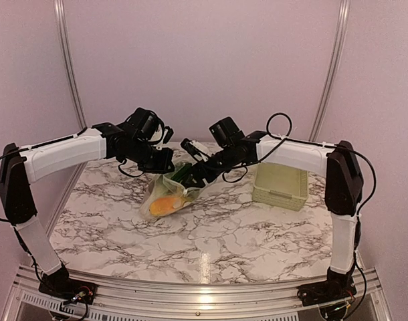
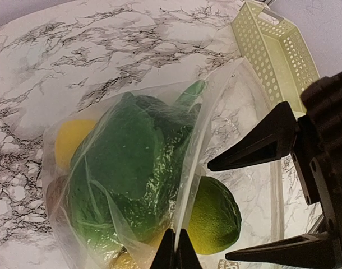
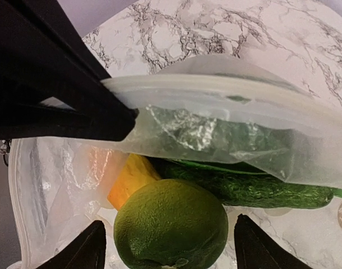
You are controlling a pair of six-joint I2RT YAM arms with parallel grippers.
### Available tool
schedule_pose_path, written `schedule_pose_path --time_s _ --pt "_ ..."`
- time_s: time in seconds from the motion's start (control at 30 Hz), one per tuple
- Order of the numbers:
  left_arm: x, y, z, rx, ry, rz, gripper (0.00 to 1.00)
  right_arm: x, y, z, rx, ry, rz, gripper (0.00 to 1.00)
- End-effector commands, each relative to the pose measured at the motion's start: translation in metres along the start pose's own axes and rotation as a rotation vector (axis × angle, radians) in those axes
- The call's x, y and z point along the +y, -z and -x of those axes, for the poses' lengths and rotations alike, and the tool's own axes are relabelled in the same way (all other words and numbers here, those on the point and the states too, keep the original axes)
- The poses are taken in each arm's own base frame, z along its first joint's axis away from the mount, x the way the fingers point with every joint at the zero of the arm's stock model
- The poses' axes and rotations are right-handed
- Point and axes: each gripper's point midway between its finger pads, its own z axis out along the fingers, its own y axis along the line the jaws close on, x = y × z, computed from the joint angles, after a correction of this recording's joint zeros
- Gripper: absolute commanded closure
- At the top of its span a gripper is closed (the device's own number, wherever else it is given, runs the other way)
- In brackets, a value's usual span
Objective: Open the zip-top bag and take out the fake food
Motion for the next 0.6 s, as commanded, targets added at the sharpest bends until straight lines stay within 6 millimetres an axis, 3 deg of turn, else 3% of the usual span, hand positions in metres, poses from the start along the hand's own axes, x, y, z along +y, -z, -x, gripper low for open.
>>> schedule_pose_path --time_s 0.0,0.33,0.57 --pt "-0.003 0.005 0.004 -0.022 -0.024 -0.008 1.00 0.000 -0.016 -0.005 0.034 -0.034 0.000 0.24" --pt "-0.001 0.000 0.001 -0.011 -0.036 -0.001 1.00 -0.012 -0.034 -0.024 0.086 -0.090 -0.013 0.26" --pt "0.001 -0.003 0.000 -0.002 -0.048 0.006 1.00 -0.011 -0.031 -0.016 0.088 -0.082 -0.015 0.51"
